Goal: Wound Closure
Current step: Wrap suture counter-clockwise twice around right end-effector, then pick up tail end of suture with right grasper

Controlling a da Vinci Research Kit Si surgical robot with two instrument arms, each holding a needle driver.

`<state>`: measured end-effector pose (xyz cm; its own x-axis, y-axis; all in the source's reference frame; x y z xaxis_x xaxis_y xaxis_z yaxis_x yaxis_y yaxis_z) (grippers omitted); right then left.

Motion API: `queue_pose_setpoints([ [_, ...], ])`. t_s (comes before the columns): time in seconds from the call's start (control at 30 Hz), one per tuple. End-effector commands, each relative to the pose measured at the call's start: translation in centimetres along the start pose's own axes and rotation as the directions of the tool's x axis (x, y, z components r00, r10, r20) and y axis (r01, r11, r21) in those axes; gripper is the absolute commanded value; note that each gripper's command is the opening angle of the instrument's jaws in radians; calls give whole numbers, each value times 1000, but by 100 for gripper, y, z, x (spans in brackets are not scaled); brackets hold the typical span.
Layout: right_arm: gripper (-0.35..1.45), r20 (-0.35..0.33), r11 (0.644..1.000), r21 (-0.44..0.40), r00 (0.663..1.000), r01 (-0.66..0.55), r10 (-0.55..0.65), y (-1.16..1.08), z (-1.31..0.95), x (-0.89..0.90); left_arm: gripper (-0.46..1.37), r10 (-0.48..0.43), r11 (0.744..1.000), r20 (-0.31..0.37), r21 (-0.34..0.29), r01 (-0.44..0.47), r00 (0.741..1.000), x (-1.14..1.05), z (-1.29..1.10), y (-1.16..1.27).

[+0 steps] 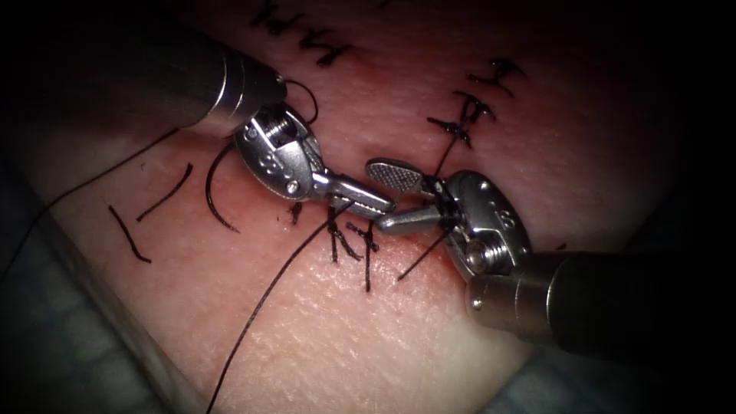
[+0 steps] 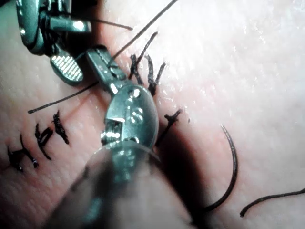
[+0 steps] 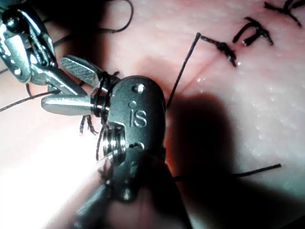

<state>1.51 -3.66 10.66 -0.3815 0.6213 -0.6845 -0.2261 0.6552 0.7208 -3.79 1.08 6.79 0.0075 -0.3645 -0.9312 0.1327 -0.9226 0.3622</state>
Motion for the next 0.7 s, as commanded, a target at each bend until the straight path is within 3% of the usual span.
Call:
queue_pose_setpoints([
  [0.03,75,8,999,-32,1000,-9,9,0,-2,-1,-35,2,1000,-1,-9,-2,1000,4,-1,5],
  [0.2,72,50,992,-122,998,-33,40,-4,-4,-5,-35,5,1000,7,-6,-5,1000,18,2,15],
  [0.53,72,49,961,-269,995,-70,86,-5,-16,-4,-35,64,993,234,83,-86,970,36,10,24],
  [0.7,74,75,944,-326,994,-55,83,-7,-15,-6,-35,69,992,246,86,-92,967,44,18,25],
])
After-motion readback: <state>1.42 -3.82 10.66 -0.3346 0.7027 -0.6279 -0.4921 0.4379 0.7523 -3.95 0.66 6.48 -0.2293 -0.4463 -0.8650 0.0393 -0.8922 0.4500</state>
